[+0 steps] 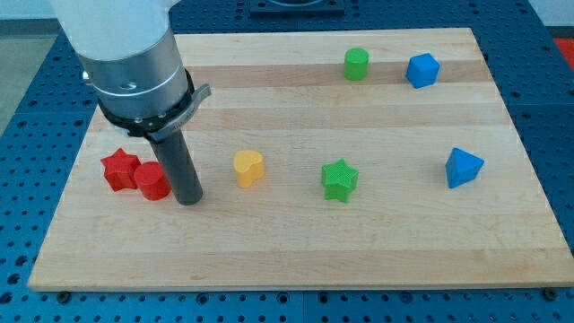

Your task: Move the red circle up slightly

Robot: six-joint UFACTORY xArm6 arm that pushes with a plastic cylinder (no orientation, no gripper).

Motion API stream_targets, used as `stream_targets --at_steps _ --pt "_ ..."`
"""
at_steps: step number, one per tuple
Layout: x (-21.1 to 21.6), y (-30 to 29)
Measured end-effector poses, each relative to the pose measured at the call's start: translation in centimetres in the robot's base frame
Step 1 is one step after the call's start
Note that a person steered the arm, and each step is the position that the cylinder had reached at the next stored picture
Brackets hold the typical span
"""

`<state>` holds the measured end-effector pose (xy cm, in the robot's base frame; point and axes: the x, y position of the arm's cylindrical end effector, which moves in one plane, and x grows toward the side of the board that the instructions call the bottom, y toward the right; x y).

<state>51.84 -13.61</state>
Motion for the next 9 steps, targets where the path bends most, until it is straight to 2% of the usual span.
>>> stream_targets --at_steps 1,2,3,4,5,7,9 --pt "4.0 0.7" --pt "9.9 -3.5" --pt "8.8 -5.9" --pt "6.2 -5.9" --pt "1.1 -5.9" --pt "-2.6 -2.6" --pt "-9.2 2.9"
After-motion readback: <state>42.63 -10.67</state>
